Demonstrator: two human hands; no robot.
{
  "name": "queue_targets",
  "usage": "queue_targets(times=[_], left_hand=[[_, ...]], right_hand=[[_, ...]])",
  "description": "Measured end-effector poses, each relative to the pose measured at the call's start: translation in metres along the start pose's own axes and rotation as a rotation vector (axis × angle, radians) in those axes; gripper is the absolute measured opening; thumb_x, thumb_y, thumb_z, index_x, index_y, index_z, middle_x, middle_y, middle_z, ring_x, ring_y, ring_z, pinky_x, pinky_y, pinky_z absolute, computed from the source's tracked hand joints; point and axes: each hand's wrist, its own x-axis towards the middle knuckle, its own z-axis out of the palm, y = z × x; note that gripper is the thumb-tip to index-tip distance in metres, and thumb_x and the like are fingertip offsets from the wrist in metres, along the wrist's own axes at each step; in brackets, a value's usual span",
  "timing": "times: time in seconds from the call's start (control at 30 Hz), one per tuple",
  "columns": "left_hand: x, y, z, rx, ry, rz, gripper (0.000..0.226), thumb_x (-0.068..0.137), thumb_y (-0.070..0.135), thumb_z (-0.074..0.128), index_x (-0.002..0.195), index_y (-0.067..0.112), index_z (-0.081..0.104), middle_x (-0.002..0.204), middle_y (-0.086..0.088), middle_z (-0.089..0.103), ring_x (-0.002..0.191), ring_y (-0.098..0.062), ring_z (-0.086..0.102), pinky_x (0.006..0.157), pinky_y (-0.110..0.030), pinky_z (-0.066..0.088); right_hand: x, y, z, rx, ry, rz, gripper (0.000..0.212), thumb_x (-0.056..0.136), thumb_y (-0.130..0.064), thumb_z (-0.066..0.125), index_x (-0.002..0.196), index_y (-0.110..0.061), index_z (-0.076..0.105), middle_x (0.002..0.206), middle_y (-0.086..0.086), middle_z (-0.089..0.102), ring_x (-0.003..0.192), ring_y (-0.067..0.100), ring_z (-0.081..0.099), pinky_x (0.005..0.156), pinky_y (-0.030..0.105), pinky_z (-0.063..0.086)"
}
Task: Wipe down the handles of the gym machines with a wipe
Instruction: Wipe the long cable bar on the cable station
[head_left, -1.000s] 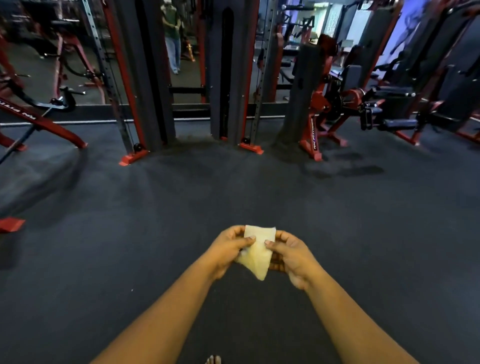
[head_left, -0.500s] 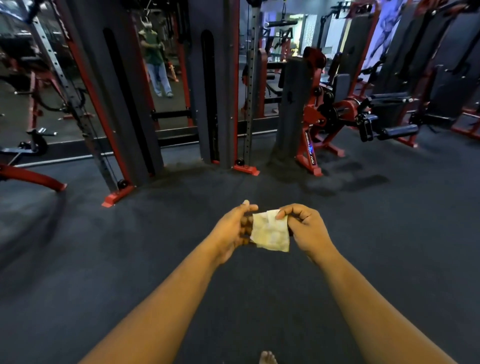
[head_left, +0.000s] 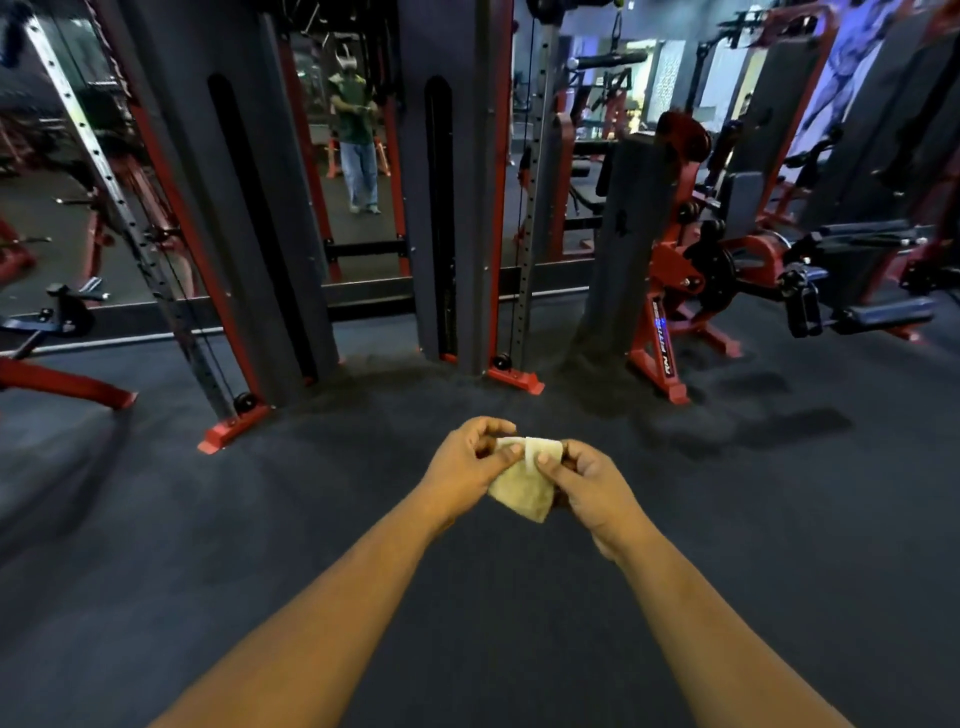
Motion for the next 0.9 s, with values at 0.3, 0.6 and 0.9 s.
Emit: queue_targets(times=[0.3,0.6,0.9], left_hand=[[0.176,-0.063,-0.023,0.206,0.118,0.177,0.033,0.089,0.011,0.077,0.086,0.042,0.066,0.1,0.01,0.058,0.089,-0.003,0.06,0.079,-0.014,0.047],[0.346,-0.076,-0.074,0.079,0.019,0.078,0.005,0.091,0.021,0.076,0.09,0.02,0.081,0.099,0.008,0.067,0.092,-0.002,0.065,0.082,-0.02,0.053],[0.485,-0.067,-0.079,0.026,-0.114,-0.012,0.016,0.099,0.031,0.068,0.097,0.019,0.078,0.091,0.005,0.074,0.081,-0.003,0.068,0.072,-0.017,0.053]], right_hand=[[0.182,0.004,0.019,-0.09,0.105,-0.113,0.015,0.096,-0.024,0.07,0.099,-0.009,0.071,0.093,0.008,0.076,0.086,0.019,0.072,0.076,0.038,0.058],[0.351,-0.009,0.041,-0.39,0.193,-0.174,0.011,0.092,-0.027,0.075,0.086,-0.019,0.07,0.081,0.003,0.07,0.08,0.023,0.068,0.075,0.046,0.056],[0.489,-0.023,0.021,-0.212,0.153,-0.146,0.007,0.095,-0.02,0.072,0.094,-0.016,0.077,0.084,0.006,0.076,0.078,0.016,0.073,0.067,0.025,0.056]])
